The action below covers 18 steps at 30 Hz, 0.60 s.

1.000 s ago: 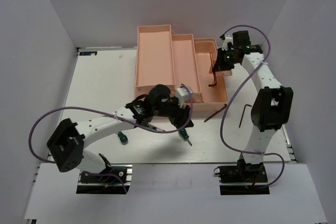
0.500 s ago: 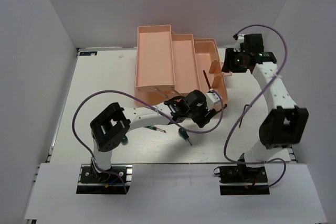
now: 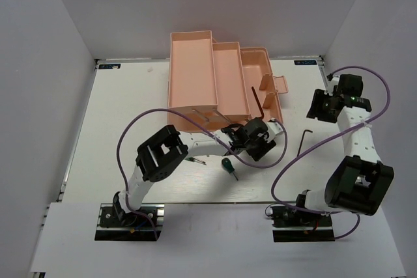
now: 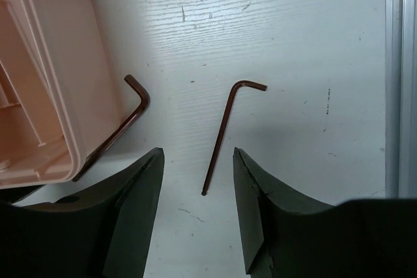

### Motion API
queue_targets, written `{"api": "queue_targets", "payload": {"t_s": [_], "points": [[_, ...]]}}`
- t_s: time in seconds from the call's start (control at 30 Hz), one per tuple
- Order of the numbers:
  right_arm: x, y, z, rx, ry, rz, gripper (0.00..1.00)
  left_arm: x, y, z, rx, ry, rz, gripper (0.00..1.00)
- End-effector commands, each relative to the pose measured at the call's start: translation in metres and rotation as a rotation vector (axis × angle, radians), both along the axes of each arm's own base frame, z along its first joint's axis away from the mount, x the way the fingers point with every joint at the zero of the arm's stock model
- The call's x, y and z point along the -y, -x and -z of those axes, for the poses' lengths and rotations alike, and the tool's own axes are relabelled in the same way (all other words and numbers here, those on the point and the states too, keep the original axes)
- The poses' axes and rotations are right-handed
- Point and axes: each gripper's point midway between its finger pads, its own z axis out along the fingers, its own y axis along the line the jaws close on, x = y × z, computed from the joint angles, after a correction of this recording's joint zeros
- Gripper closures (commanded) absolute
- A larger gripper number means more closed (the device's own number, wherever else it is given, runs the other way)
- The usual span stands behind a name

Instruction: Sort the tools into containers

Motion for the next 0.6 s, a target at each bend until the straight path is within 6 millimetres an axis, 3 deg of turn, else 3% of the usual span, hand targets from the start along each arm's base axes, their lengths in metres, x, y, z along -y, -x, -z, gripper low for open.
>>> {"api": "queue_targets", "payload": {"t_s": [0.0,0.13,0.23,0.3,0.4,0.5,0.53,0.57], "points": [[-0.004,0.004,-0.009,0.047,-0.042,-0.015,0.47,0.019,-0.021,-0.027,0.06,0.067,-0.049,0.36],[-0.001,0.015,0.007,0.013,-0.08,0.003,0.47,0.022,-0.023,-0.002,0.073,-0.011,-0.08,0.39],[-0.003,0.021,0.016,0.001,-0.109,0.005,0.47,0.02,-0.027,0.002,0.096,-0.038,-0.122,0.42],[-0.002,0.025,0.021,-0.007,-0.125,0.01,0.48,0.013,-0.027,0.019,0.086,-0.083,-0.141,0.43],[-0.002,0.028,0.025,-0.014,-0.139,0.014,0.48,0.011,-0.03,0.022,0.093,-0.098,-0.154,0.45],[-0.001,0.031,0.029,-0.021,-0.153,0.023,0.48,0.006,-0.025,0.031,0.074,-0.112,-0.153,0.61],[-0.001,0.031,0.029,-0.02,-0.154,0.021,0.48,0.007,-0.024,0.031,0.068,-0.109,-0.146,0.72],[0.001,0.033,0.032,-0.03,-0.156,0.028,0.48,0.002,-0.021,0.034,0.064,-0.12,-0.145,0.76]]}}
